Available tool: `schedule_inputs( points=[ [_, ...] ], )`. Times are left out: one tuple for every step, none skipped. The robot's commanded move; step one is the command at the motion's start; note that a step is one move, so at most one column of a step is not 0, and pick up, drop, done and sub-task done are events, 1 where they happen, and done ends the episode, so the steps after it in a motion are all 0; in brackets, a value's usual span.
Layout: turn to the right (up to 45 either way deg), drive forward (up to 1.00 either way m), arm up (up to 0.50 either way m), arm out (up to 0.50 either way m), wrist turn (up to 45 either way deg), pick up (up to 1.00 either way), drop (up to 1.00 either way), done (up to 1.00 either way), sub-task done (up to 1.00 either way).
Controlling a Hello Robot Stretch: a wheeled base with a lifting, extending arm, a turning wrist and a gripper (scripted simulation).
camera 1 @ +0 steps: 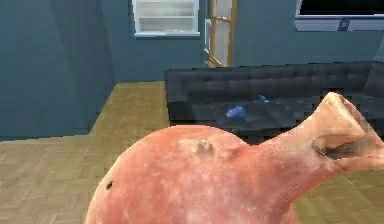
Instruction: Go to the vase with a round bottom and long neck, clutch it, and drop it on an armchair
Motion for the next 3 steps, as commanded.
schedule_inputs(
  points=[
    [45.0, 0.0, 0.0, 0.0, 0.0, 0.0, 0.0, 0.0, 0.0],
    [27.0, 0.0, 0.0, 0.0, 0.0, 0.0, 0.0, 0.0, 0.0],
    [0.0, 0.0, 0.0, 0.46, 0.0, 0.0, 0.0, 0.0, 0.0]
  ],
)
